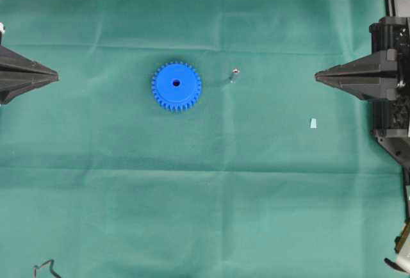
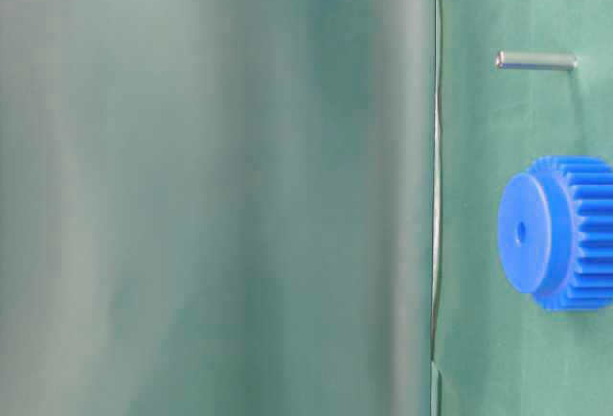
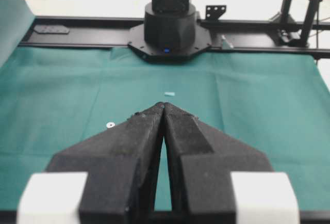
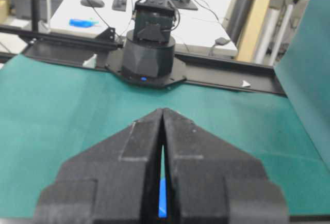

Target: Insert the shaft into the center hole of the gear.

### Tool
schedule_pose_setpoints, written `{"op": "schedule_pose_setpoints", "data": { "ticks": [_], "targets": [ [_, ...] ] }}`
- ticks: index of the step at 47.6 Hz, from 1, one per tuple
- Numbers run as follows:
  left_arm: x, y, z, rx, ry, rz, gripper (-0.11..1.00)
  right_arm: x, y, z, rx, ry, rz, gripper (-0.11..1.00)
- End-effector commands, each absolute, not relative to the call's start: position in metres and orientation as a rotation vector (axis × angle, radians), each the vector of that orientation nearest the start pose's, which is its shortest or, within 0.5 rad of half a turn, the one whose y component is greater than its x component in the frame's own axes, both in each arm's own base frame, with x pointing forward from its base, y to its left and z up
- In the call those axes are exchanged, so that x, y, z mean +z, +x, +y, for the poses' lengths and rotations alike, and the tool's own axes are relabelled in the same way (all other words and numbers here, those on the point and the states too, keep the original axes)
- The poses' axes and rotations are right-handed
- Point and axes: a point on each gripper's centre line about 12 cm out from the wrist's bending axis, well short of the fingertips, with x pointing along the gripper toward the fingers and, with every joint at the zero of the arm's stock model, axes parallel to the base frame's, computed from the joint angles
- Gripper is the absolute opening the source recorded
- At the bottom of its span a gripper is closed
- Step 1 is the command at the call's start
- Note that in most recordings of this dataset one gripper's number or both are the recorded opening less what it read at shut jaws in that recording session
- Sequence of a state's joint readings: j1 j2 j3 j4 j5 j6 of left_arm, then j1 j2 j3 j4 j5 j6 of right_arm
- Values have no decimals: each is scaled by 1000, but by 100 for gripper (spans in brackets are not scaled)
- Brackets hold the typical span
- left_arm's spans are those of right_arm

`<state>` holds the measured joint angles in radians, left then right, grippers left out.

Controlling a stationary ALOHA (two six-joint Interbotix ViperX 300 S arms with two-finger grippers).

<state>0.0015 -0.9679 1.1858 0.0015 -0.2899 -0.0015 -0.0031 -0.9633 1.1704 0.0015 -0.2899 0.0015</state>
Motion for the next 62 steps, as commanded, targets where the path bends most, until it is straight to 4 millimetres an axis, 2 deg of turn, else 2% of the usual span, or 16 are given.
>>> {"op": "schedule_pose_setpoints", "data": {
  "ticks": [1, 17, 27, 36, 42, 49, 53, 55, 62],
  "targets": [
    [304, 201, 0, -4, 1, -97, 0, 299, 200, 0, -2, -11, -90, 2],
    [307, 201, 0, -4, 4, -84, 0, 304, 207, -4, -17, 5, -8, 2],
    [306, 201, -1, -5, 3, -77, 0, 304, 222, -15, -66, 7, 41, 2],
    [306, 201, 0, -4, 3, -74, 0, 296, 242, -28, -117, 15, 107, 4],
    [305, 201, 0, -3, 1, -63, 0, 280, 258, -35, -138, 23, 180, 26],
    [305, 201, -1, -5, 3, -63, 0, 258, 277, -40, -147, 39, 271, 70],
    [304, 202, 0, -4, 3, -60, 0, 246, 287, -44, -153, 44, 320, 90],
    [304, 202, 0, -3, 1, -58, 0, 237, 293, -46, -159, 47, 352, 92],
    [303, 202, 0, -3, 1, -54, 0, 211, 307, -58, -190, 61, 440, 86]
  ]
}}
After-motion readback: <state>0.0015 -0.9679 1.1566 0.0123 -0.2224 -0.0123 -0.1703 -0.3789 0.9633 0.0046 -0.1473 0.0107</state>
